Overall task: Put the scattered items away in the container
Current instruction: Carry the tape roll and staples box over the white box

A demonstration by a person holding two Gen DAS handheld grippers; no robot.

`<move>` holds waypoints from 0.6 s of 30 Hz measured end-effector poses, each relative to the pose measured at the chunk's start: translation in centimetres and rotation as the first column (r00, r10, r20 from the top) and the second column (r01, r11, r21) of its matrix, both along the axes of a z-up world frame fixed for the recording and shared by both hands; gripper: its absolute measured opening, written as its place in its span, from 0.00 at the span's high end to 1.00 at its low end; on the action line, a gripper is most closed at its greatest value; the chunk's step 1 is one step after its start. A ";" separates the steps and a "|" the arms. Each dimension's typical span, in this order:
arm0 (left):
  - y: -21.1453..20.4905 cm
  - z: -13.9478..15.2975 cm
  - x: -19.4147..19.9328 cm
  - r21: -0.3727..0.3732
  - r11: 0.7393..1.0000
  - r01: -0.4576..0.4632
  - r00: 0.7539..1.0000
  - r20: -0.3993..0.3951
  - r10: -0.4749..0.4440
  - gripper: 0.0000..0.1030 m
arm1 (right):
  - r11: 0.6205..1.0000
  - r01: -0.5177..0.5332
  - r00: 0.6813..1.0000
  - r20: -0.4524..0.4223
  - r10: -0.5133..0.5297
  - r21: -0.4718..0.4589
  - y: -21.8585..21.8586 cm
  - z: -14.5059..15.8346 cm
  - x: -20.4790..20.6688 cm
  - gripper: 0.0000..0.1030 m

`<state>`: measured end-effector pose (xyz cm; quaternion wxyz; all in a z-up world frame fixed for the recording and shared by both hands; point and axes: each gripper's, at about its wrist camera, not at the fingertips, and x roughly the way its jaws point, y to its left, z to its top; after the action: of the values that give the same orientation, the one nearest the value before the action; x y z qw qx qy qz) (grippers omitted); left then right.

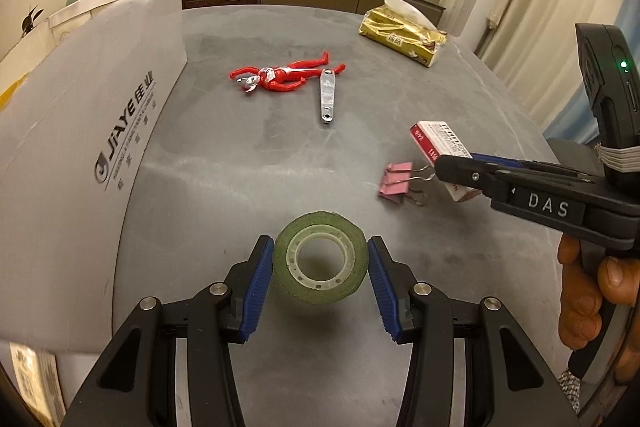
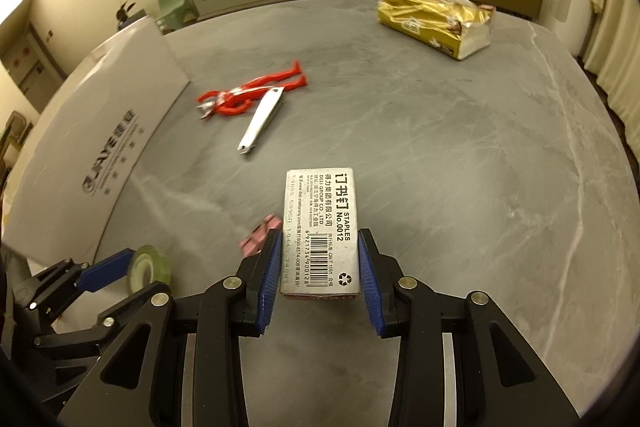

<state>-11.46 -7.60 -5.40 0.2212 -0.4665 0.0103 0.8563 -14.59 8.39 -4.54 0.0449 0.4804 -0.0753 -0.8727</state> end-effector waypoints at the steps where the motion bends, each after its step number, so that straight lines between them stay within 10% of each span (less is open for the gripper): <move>1: -0.1 0.1 0.2 0.003 1.000 -0.002 1.000 -0.001 0.002 0.52 | 1.000 -0.008 1.000 -0.004 0.008 0.004 -0.4 0.3 0.3 0.62; 18: -2.2 1.6 5.0 0.044 0.999 -0.016 1.000 -0.007 0.016 0.52 | 0.995 -0.099 0.994 -0.034 0.100 0.023 -4.7 2.8 5.1 0.62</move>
<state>-6.44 -9.84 -3.80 0.2246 -0.4585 -0.0115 0.8598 -9.45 3.66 -1.77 0.0846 0.4687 -0.0412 -0.8783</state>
